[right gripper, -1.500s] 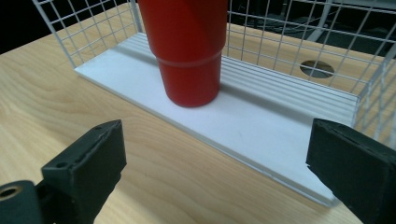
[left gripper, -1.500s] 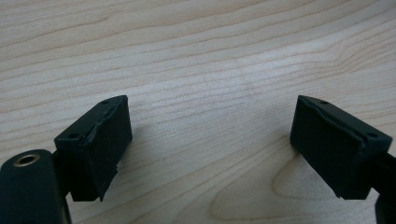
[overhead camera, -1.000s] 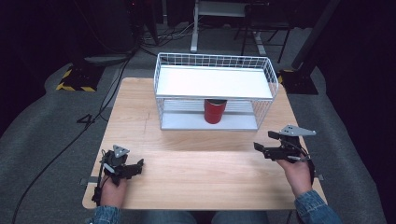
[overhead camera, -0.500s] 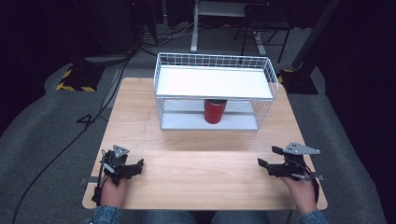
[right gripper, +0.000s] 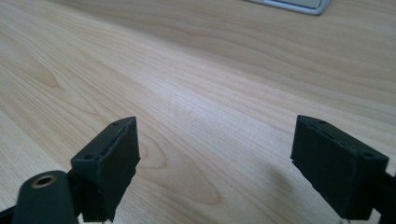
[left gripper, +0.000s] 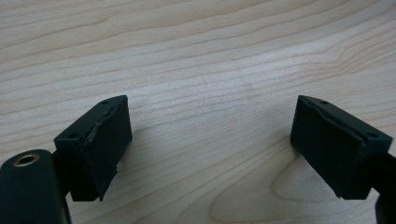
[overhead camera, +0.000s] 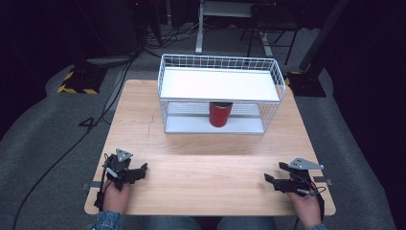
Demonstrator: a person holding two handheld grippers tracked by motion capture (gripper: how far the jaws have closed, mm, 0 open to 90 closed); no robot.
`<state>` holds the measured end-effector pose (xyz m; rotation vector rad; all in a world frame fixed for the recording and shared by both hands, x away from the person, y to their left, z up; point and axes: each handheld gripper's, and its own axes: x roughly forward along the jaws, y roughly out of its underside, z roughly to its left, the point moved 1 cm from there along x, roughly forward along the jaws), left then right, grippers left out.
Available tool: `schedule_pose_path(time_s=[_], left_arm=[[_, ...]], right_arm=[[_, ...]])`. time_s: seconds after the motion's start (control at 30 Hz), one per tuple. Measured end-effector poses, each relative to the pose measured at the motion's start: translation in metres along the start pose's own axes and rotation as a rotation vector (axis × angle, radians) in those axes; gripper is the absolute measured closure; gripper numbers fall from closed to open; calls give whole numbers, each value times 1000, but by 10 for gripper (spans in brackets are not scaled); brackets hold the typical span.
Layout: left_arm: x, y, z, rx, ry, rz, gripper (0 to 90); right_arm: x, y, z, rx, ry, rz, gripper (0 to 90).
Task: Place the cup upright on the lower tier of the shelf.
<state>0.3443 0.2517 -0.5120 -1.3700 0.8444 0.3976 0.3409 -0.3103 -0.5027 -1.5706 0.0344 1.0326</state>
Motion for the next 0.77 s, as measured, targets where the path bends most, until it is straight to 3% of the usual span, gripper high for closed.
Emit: schedule_pose_path(time_s=[0.3, 0.47, 0.77], left_arm=[[0, 0, 0, 3, 0, 1, 133], [0, 0, 0, 3, -1, 2, 133], [0, 0, 0, -3, 2, 1, 133]], right_arm=[[6, 5, 0, 2, 7, 50, 159], [8, 5, 5, -57, 67, 76, 141], [8, 6, 5, -59, 77, 83, 127]])
